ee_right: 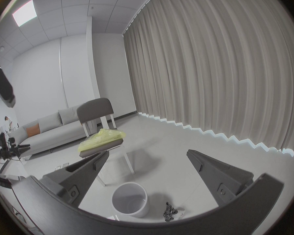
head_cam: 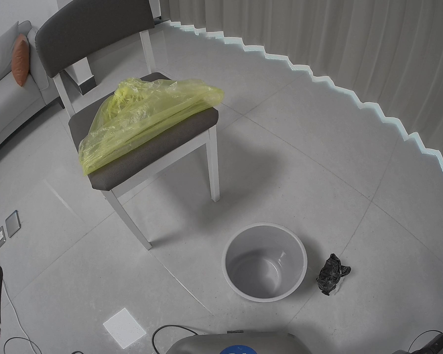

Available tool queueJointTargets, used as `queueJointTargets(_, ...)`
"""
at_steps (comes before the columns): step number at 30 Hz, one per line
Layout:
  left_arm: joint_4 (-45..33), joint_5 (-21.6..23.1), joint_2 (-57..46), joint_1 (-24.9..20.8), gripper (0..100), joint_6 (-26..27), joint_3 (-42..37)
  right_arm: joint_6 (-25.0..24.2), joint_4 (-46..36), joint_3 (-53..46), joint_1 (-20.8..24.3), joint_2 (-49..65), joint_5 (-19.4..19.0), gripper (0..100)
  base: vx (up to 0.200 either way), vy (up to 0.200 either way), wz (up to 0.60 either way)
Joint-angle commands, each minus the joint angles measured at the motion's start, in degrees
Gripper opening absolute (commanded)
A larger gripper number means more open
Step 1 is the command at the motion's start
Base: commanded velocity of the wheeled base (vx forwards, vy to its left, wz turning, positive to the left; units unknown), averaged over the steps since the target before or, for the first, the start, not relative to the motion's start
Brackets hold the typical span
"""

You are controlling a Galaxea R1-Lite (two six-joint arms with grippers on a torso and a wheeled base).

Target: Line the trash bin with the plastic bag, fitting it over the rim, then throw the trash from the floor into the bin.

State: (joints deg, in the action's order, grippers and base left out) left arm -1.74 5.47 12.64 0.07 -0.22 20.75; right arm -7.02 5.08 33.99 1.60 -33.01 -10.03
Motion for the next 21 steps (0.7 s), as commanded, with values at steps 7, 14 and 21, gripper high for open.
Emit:
queueJointTargets(7,4.3,-8.7,37.7,-0.1,100,6.7,17.7,2.6,0.8,2.2,0.6,-11.7,-0.8,100,0.000,0.000,0.00)
queueJointTargets(14,8.0,-12.9,51.3,-3.7,100,9.8,19.4,3.1,0.5,1.5,0.7,-11.7,-0.5,100,0.000,0.000,0.00)
queueJointTargets(21,16.3,-20.1,66.5,-8.2,100,12.3,26.7,3.1,0.5,1.4,0.7,-12.3,-0.8,100,0.000,0.000,0.00)
